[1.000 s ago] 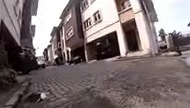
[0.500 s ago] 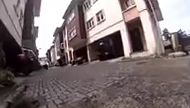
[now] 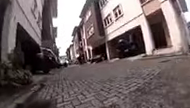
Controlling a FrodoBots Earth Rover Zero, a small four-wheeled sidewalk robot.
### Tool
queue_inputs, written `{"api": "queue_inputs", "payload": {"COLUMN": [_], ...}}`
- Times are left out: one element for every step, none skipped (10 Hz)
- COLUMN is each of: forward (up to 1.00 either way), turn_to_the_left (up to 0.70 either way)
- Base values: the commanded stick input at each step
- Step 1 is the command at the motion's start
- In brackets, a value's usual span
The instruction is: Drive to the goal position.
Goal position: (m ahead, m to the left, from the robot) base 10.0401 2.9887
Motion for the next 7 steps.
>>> {"api": "queue_inputs", "payload": {"forward": [0.69,0.69,0.69,0.69,0.69,0.69,0.69], "turn_to_the_left": [0.03,0.03,0.03,0.03,0.03,0.03,0.03]}}
